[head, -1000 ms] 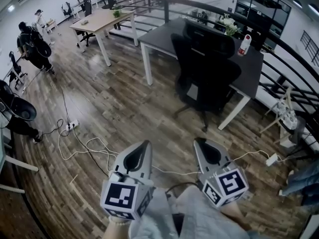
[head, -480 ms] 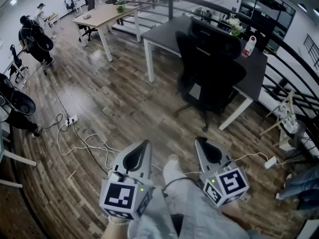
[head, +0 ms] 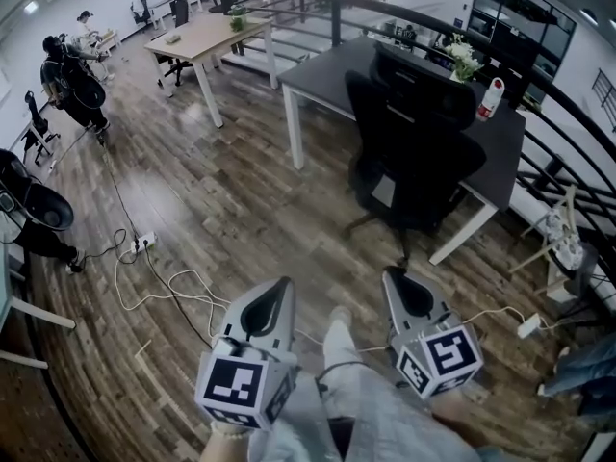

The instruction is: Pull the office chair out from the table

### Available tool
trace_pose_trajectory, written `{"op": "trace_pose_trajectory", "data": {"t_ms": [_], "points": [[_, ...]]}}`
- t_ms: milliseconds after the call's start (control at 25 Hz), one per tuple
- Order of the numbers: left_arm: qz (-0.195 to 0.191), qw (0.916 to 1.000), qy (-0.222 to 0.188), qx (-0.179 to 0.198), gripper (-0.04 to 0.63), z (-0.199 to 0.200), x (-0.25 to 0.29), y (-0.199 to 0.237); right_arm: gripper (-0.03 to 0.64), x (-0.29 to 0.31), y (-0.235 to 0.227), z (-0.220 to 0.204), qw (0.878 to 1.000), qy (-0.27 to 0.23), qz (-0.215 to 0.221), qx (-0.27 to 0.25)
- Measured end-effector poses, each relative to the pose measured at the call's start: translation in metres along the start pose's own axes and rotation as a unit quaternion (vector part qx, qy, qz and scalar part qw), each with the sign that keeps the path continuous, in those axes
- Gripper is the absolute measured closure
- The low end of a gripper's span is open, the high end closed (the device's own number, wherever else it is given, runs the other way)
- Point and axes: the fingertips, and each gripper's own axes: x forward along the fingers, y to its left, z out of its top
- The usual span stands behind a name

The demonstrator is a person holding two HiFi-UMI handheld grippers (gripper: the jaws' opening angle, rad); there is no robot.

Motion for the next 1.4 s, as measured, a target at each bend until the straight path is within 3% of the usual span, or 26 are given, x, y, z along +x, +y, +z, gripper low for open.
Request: {"op": "trace_pose_trajectory", "data": {"t_ms": [640,1240,1400], "points": [[-0.027,0.9996,-0.001,0.004,0.583,0.035,0.144,0.026,0.614,0.086,-0.124,0.016,0.998,0.012,-0.056,-0.007],[-0.093,0.9955,0.006,0.02,0.583,0.081,0.287,0.024,0.614,0.149,-0.25,0.041,0.99,0.014,-0.139,-0.005],[-0.111,0.9927,0.034,0.034,0.583,0.086,0.313,0.016,0.614,0.154,-0.274,0.045,0.988,0.014,-0.155,-0.004]]}}
